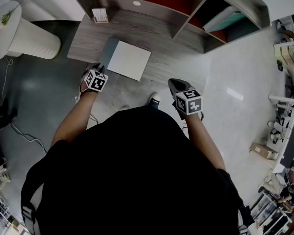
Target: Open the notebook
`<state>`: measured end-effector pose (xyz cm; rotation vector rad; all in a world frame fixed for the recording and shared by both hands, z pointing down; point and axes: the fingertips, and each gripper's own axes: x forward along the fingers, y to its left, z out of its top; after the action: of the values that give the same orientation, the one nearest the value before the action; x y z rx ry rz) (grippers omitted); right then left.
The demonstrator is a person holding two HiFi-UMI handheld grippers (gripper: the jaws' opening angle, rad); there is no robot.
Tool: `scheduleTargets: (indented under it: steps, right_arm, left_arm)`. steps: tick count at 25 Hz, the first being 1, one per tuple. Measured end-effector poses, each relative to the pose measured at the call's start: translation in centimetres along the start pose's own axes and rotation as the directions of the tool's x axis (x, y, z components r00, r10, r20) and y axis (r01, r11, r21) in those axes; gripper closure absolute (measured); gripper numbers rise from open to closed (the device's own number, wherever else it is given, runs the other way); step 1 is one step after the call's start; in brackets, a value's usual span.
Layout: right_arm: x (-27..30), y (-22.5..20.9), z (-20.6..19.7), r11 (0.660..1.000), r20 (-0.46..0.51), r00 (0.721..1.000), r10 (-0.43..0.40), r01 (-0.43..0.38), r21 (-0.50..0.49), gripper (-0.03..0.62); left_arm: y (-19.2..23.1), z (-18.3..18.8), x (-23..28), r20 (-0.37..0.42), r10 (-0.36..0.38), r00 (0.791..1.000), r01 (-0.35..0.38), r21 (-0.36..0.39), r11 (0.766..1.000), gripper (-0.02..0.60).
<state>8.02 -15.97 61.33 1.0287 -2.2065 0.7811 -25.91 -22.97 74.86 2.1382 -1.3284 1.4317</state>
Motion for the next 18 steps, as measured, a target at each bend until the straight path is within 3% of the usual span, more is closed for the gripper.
scheduleTargets:
  steps: [12, 18]
  right_arm:
    - [-0.2, 0.4, 0.2, 1.000, 0.009, 1.000, 0.000, 0.000, -0.009, 0.594]
    - [-0.6, 0.3, 0.6, 1.000, 0.017, 1.000, -0.001, 0.001, -0.018, 0.594]
  left_arm:
    - [-0.3, 1.4, -1.2, 0.046, -0.025, 0.999, 0.029, -0.072, 0.997, 0.486]
    - [0.0, 3.3, -2.5, 0.112, -0.021, 0.994, 0.032, -0.100, 0.994, 0.488]
